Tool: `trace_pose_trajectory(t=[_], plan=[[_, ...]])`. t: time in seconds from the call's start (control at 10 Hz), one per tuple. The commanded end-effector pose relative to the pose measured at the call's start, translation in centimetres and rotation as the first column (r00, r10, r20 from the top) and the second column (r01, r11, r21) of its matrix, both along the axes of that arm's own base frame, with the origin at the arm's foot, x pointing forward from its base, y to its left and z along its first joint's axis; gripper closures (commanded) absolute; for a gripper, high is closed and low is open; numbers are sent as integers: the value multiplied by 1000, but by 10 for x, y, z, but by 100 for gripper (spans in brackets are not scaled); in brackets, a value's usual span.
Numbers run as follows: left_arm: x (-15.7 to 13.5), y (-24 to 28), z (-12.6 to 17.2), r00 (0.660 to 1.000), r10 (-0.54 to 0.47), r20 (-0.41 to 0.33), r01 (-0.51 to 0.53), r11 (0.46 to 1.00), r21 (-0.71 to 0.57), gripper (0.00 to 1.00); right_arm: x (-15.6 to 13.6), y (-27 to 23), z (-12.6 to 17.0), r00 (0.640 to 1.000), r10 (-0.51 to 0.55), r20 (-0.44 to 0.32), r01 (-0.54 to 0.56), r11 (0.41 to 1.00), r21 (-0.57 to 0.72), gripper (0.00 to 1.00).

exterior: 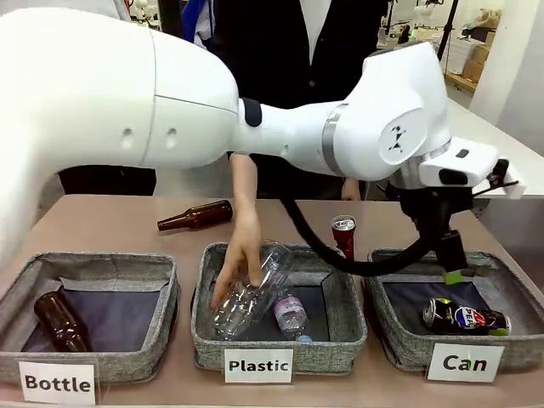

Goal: Sort the can waste into the basket.
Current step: Pick up the can waste from the table and place it in the right Fabric basket.

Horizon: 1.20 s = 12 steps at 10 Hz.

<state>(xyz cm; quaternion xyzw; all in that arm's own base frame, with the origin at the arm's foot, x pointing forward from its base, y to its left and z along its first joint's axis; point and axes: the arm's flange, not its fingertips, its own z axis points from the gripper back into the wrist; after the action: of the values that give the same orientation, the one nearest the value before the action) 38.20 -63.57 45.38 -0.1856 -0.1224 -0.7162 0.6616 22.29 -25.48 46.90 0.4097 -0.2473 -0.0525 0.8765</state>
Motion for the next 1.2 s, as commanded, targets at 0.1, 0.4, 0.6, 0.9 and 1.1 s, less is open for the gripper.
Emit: trace_pose_trajectory(t=[0.1, 0.4, 0.6, 0.9, 1.1], plan=[[-13, 25, -4, 1000, -15, -24, 15, 1000, -1, 0, -4, -11, -3, 998, -58, 4, 58, 997, 54, 0], [-10, 28, -5, 1000, -12, -15, 12, 1000, -29, 0, -3, -9, -1, 999, -33, 7, 33, 998, 47, 0], [-11, 28, -4, 1000, -17, -12, 16, 999, -38, 0, -1, -6, 0, 1000, -28, 2, 27, 999, 41, 0], [-3, 61, 14, 999, 5, -54, -8, 999, -45, 0, 12, 26, 1, 1000, 6, 7, -6, 1000, 18, 0], [8, 124, 38, 988, 109, -111, -116, 992, -58, 0, 30, 69, -1, 996, 82, 26, -82, 997, -4, 0]])
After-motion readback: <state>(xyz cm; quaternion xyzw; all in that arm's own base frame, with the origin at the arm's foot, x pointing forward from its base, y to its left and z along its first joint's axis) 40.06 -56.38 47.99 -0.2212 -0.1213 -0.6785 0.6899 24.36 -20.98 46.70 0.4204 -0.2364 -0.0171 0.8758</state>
